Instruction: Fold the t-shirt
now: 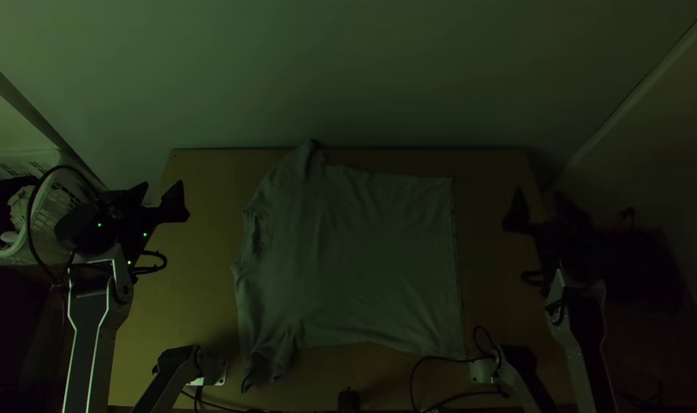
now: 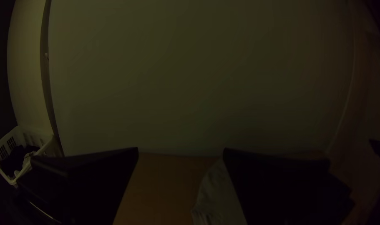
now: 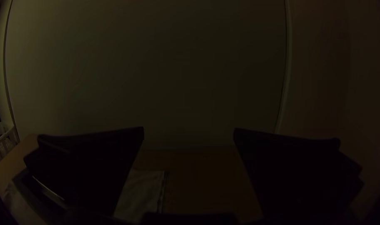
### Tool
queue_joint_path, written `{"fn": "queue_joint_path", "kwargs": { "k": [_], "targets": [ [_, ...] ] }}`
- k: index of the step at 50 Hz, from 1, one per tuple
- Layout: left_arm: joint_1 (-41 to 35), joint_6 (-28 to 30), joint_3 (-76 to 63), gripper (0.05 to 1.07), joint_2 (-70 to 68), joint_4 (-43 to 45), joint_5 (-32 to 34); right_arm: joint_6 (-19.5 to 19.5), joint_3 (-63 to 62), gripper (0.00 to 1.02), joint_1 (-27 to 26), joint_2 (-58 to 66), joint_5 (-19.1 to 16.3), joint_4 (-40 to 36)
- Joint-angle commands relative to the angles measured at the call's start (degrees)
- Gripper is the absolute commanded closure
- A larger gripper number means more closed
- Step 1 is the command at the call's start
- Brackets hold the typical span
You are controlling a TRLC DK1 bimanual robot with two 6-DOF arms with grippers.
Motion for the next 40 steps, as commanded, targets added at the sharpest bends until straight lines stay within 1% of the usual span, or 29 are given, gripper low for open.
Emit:
{"fn": "queue_joint_path", "kwargs": {
  "k": [1, 6, 14, 23, 26, 33, 40],
  "targets": [
    [-1.4, -0.72, 5.94, 0.1, 5.47, -0.96, -0.13, 1.36, 5.63, 0.04, 0.81, 5.92, 0.3, -1.48],
    [-2.89, -0.46, 10.95, 0.1, 10.57, -1.13, -0.13, 1.8, 10.11, 0.04, 1.87, 11.02, 0.39, -2.8],
    [-4.65, -0.63, 18.95, 0.1, 19.79, -3.77, -0.13, 1.8, 15.74, 0.04, 2.48, 18.4, 0.39, -2.98],
    [-7.46, -0.98, 28.71, 0.1, 30.43, -10.19, -0.31, 1.88, 20.92, 0.04, 3.98, 24.73, 0.74, -3.85],
    [-7.73, -1.95, 30.64, 0.1, 32.98, -10.19, -0.57, 2.94, 23.38, 0.04, 4.06, 27.1, 0.74, -5.61],
    [-9.4, -2.74, 34.42, 0.1, 38.95, -10.63, -1.36, 3.38, 28.39, 0.04, 5.12, 32.11, 0.74, -10.27],
    [-11.95, -3.09, 36.7, 0.1, 42.65, -9.4, -1.45, 4.52, 31.2, 0.04, 6.44, 36.07, 1.18, -12.29]
  ]
}}
